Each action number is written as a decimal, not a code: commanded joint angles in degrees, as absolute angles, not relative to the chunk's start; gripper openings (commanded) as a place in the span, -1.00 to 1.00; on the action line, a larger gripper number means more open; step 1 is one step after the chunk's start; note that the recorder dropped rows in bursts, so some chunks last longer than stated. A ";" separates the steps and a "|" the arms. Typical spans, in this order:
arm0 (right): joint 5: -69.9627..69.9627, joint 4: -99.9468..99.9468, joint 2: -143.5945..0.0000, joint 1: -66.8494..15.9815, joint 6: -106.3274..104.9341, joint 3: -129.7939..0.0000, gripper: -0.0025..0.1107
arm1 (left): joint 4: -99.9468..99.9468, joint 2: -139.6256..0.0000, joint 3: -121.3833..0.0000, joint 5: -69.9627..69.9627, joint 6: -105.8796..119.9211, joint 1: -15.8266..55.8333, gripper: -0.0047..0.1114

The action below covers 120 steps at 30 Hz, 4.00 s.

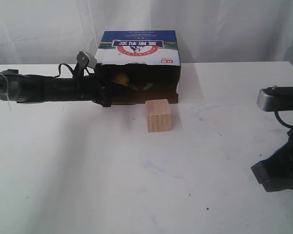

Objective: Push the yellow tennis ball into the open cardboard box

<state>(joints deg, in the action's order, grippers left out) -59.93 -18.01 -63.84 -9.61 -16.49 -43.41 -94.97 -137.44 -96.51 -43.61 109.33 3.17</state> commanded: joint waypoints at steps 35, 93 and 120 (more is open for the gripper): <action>-28.80 -10.30 -63.46 -9.14 -16.43 -43.45 -0.96 | -76.43 -52.74 -48.28 10.96 81.99 2.34 -0.92; 6.04 -7.72 -0.98 2.79 -10.93 0.00 -0.96 | -82.36 -14.02 -23.90 12.29 85.90 2.34 -0.92; -21.47 -4.59 0.00 6.24 -16.49 0.00 -0.96 | -82.22 -13.57 -23.76 13.54 85.90 2.45 -0.92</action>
<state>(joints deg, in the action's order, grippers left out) -21.87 -5.13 -0.33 6.38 -16.01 0.02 -81.19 -14.07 -24.02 13.18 86.02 2.63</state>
